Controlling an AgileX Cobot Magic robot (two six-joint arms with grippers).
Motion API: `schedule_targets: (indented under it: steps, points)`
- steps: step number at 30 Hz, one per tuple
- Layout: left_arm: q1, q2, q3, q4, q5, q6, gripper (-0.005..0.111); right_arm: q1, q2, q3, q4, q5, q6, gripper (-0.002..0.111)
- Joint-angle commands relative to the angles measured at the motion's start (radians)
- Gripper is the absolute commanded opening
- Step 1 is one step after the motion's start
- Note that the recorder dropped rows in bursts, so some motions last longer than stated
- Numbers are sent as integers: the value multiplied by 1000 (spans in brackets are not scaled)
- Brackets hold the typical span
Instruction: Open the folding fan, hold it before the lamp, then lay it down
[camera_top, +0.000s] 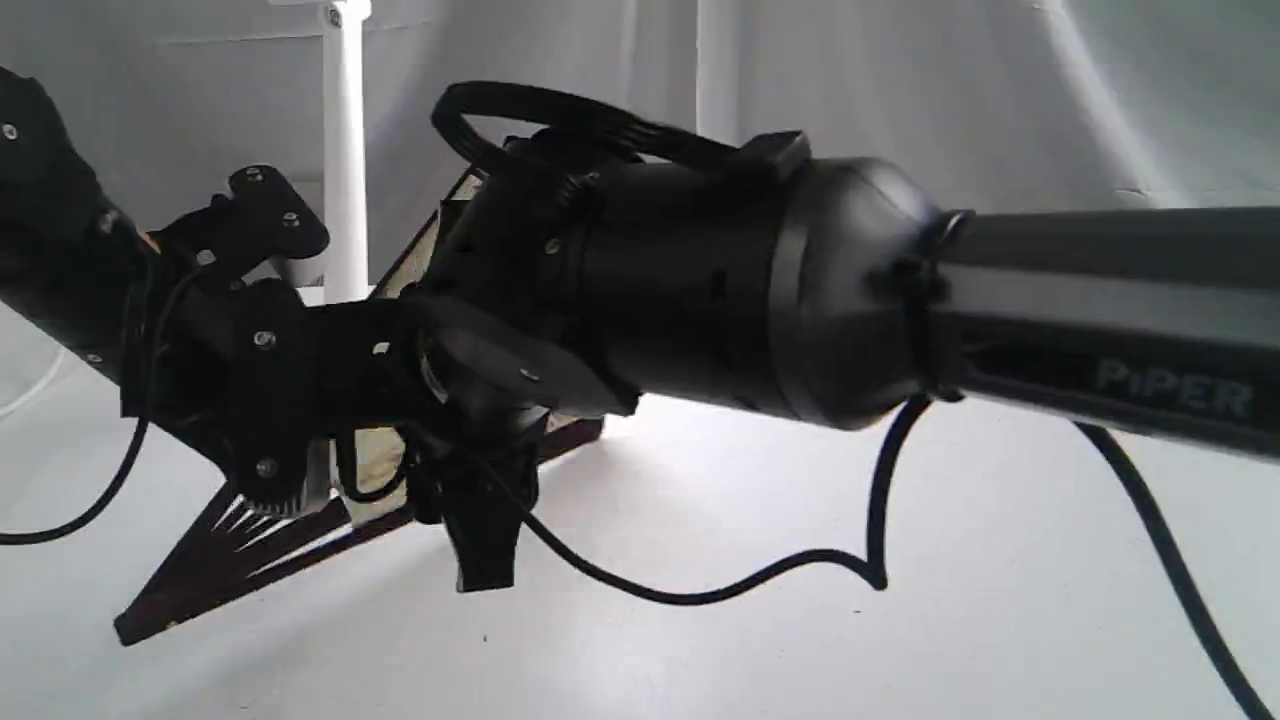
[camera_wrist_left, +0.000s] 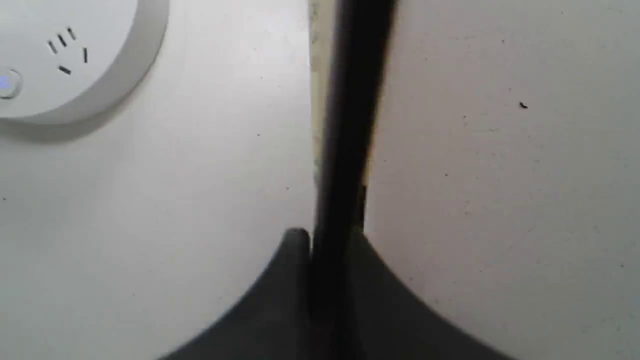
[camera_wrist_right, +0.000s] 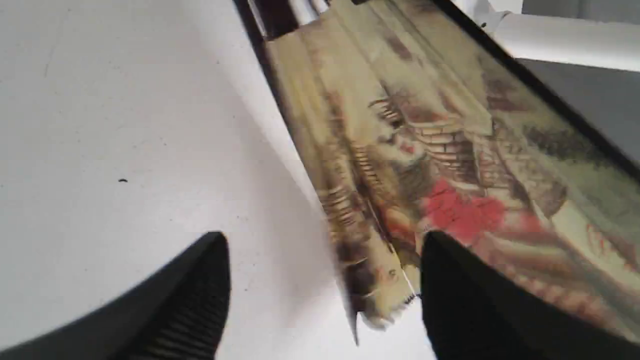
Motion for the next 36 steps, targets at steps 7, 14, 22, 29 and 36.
schedule_targets:
  steps: [7,14,22,29,36]
  points:
    - [0,-1,-6,-14,-4,-102,0,-2,-89,0,8,71,112,66]
    - [0,-8,-6,-19,-4,-210,0,-25,-159,0,-29,120,314,50]
    - [0,-85,-6,-43,-4,-268,0,-244,-196,0,50,182,597,14]
    - [0,-117,-7,-234,-19,-253,0,-471,-143,141,791,-19,300,6]
    - [0,-108,-6,-299,-21,-346,0,-549,34,277,1601,80,-226,6]
